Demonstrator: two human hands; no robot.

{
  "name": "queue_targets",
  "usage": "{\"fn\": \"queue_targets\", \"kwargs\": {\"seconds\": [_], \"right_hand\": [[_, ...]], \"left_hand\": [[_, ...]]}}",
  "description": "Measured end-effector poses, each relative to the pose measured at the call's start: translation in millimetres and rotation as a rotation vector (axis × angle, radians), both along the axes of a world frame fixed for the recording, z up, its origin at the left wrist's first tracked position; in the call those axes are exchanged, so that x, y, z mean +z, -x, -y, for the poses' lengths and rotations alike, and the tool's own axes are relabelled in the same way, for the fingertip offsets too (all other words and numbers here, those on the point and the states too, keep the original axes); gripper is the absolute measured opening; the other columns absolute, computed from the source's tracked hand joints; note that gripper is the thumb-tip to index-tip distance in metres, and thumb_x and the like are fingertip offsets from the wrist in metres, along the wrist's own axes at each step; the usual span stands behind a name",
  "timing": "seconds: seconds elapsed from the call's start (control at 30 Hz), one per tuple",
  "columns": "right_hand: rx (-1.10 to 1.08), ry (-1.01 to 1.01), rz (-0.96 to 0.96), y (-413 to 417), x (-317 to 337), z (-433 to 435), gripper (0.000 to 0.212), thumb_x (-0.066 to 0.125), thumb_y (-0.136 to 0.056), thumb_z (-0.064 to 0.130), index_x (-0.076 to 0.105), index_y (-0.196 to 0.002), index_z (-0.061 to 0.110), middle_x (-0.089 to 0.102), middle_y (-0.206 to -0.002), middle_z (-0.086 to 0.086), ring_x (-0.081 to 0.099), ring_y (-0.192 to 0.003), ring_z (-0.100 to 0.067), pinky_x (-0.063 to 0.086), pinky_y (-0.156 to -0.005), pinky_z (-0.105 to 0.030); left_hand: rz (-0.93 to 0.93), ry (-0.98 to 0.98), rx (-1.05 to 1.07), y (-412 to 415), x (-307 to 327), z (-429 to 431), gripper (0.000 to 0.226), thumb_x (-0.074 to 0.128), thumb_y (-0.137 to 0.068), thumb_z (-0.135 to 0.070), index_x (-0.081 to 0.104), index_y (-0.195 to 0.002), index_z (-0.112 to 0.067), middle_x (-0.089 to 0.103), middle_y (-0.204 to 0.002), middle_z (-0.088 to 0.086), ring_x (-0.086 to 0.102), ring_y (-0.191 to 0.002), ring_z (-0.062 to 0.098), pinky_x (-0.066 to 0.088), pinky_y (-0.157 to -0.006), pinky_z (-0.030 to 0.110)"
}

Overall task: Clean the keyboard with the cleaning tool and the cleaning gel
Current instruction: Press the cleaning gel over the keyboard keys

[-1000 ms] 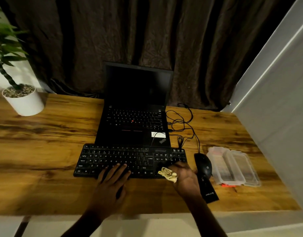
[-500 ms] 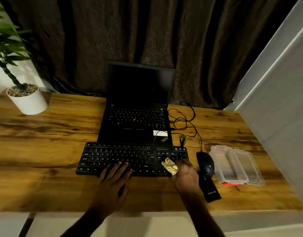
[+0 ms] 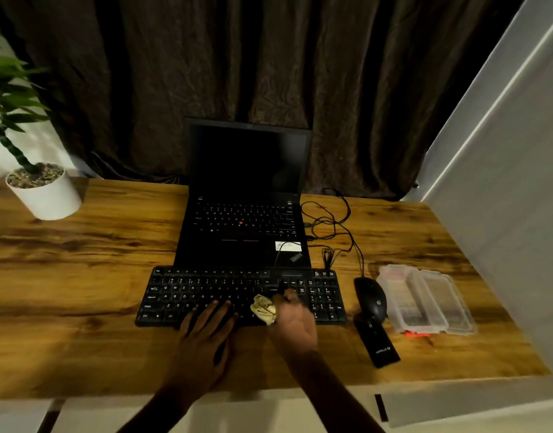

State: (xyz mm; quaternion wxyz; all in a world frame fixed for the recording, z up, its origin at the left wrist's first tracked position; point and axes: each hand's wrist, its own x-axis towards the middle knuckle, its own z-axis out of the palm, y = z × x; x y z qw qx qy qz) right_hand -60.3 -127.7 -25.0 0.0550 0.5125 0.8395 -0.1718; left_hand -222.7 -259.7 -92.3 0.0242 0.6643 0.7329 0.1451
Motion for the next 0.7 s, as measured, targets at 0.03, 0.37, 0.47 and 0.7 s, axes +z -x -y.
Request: {"fn": "queue_targets", "kwargs": {"seconds": [0.03,0.37,0.47,0.7], "right_hand": [[-0.001,0.001,-0.002,-0.8,0.2,-0.2,0.056,0.060,-0.090,0.011,0.039,-0.140,0.024,0.027,-0.150,-0.005,0.051,-0.119,-0.024,0.048,-0.100,-0.034],[0.016,0.115,-0.276,35.2,-16.0,16.2,0.034,0.061,-0.092,0.021,0.058,-0.125,0.024,0.064,-0.122,-0.002,0.061,-0.106,-0.018,0.054,-0.091,-0.029],[-0.093,0.017,-0.332,32.1,-21.2,8.7,0.030,0.066,-0.089,0.035,0.064,-0.118,0.029,0.070,-0.108,0.003,0.064,-0.094,-0.014,0.055,-0.081,-0.028],[-0.320,-0.088,-0.173,2.1,-16.0,-29.6,0.031,0.058,-0.092,0.049,0.061,-0.115,0.029,0.068,-0.101,0.003,0.063,-0.083,-0.011,0.056,-0.068,-0.025]], "left_hand": [[0.001,0.003,-0.002,0.3,-0.5,-0.1,0.060,0.017,-0.100,-0.046,0.061,-0.133,-0.021,0.044,-0.151,0.004,0.038,-0.140,0.026,0.032,-0.108,0.056],[0.019,0.007,-0.020,0.5,4.1,-0.4,0.056,0.022,-0.100,-0.048,0.057,-0.136,-0.025,0.052,-0.145,0.003,0.040,-0.138,0.027,0.027,-0.111,0.055],[0.000,0.018,-0.026,3.2,0.5,-0.9,0.055,0.023,-0.100,-0.047,0.054,-0.140,-0.024,0.048,-0.149,0.004,0.038,-0.139,0.027,0.026,-0.110,0.054],[0.017,-0.050,-0.078,8.4,-7.9,-0.9,0.055,0.030,-0.098,-0.049,0.053,-0.140,-0.023,0.044,-0.151,0.004,0.035,-0.142,0.024,0.024,-0.112,0.052]]}}
